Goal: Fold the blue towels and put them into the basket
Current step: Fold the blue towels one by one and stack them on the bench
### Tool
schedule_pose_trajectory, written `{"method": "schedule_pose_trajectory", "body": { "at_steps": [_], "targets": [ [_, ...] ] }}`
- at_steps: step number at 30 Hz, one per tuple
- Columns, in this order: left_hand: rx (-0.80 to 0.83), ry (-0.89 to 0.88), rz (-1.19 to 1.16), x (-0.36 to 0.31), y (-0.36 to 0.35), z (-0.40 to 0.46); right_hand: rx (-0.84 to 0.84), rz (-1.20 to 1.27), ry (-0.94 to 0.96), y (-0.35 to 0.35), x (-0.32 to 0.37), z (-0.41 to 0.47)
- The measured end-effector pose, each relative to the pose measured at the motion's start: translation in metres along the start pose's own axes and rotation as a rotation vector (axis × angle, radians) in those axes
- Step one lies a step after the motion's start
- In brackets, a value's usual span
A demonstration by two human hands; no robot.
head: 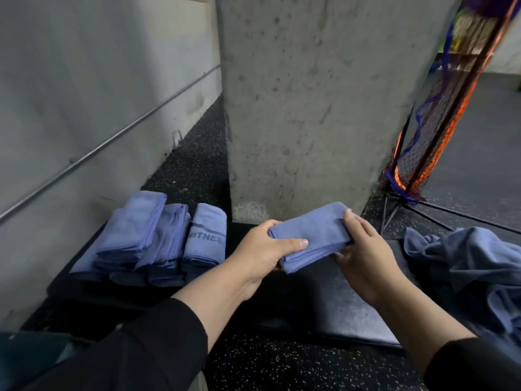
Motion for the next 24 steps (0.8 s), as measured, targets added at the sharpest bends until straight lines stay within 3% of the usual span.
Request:
{"method": "schedule_pose_trajectory", "body": {
  "at_steps": [5, 11, 16, 19, 24],
  "targets": [
    [-0.127, -0.113, 0.029, -0.023, 0.028, -0.031, 0.113, 0.15, -0.125, -0.048, -0.015, -0.04],
    [-0.268, -0.197, 0.09, -0.045, 0.08, -0.067, 0.114, -0.011, -0.084, -0.104, -0.001, -0.044],
    [-0.318, -0.11, 0.214, -0.056, 0.13, -0.085, 0.181, -0.195, -0.125, -0.172, -0.005, -0.014],
    [-0.392, -0.151, 0.29, -0.075, 0.173, -0.094, 0.219, -0.255, -0.168, -0.213, -0.018, 0.006],
    [-0.592, -0.162, 0.837, -0.101, 0.239, -0.108, 0.296, -0.5, -0.122, -0.274, -0.043, 0.031]
  ]
}}
Point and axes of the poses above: each hand's wrist, its own z-axis towards the middle knuckle, its own y-axis out of the back of the hand, x = y × z, the point moved 10 cm from there along z, towards the middle knuckle
